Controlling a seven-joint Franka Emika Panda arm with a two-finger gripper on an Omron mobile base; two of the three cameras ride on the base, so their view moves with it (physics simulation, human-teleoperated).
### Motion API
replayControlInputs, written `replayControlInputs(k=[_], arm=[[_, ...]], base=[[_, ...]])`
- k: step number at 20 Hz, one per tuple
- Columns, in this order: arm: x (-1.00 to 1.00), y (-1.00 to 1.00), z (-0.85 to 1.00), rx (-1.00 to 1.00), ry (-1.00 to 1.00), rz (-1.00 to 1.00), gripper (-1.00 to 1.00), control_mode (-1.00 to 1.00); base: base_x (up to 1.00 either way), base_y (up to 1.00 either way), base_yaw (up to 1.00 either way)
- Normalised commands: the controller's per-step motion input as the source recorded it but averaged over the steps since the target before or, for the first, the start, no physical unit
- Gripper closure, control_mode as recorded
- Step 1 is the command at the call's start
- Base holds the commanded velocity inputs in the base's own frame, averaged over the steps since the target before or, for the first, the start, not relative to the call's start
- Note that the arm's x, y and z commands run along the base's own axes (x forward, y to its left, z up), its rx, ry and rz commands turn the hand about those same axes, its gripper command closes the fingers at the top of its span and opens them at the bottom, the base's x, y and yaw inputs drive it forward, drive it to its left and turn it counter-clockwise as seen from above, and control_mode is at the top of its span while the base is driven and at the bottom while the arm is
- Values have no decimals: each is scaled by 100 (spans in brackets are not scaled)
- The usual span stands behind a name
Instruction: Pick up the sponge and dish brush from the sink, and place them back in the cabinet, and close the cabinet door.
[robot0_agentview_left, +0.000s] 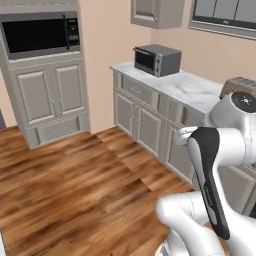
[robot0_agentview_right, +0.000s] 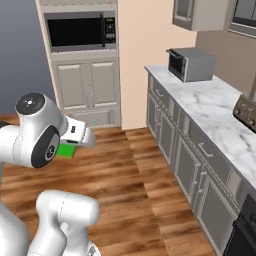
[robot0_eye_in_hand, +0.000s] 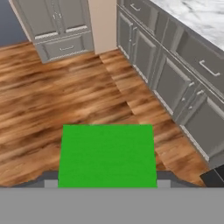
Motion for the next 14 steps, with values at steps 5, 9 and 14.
replayControlInputs(k=[5,9,14], arm=[[0,0,0,0,0,0,100,100],[0,0,0,0,0,0,100,100],[0,0,0,0,0,0,100,100]], base=[[86,0,0],[79,0,0],[82,0,0]])
